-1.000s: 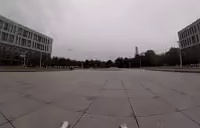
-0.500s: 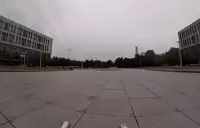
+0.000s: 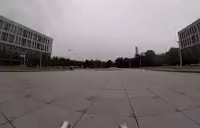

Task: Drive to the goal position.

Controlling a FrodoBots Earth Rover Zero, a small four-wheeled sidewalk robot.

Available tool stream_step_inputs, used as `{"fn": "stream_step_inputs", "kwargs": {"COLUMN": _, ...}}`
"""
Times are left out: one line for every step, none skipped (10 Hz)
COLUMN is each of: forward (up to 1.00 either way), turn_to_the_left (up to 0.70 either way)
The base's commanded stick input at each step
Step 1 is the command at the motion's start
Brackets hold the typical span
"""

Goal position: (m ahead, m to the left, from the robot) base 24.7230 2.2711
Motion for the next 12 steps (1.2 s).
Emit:
{"fn": "stream_step_inputs", "kwargs": {"forward": 0.05, "turn_to_the_left": 0.00}}
{"fn": "stream_step_inputs", "kwargs": {"forward": 0.05, "turn_to_the_left": 0.00}}
{"fn": "stream_step_inputs", "kwargs": {"forward": 0.05, "turn_to_the_left": 0.00}}
{"fn": "stream_step_inputs", "kwargs": {"forward": 0.05, "turn_to_the_left": 0.00}}
{"fn": "stream_step_inputs", "kwargs": {"forward": 0.05, "turn_to_the_left": 0.00}}
{"fn": "stream_step_inputs", "kwargs": {"forward": 0.05, "turn_to_the_left": 0.00}}
{"fn": "stream_step_inputs", "kwargs": {"forward": 0.05, "turn_to_the_left": 0.00}}
{"fn": "stream_step_inputs", "kwargs": {"forward": 0.05, "turn_to_the_left": 0.00}}
{"fn": "stream_step_inputs", "kwargs": {"forward": 0.05, "turn_to_the_left": 0.00}}
{"fn": "stream_step_inputs", "kwargs": {"forward": 0.05, "turn_to_the_left": 0.00}}
{"fn": "stream_step_inputs", "kwargs": {"forward": 0.05, "turn_to_the_left": 0.00}}
{"fn": "stream_step_inputs", "kwargs": {"forward": 0.05, "turn_to_the_left": 0.00}}
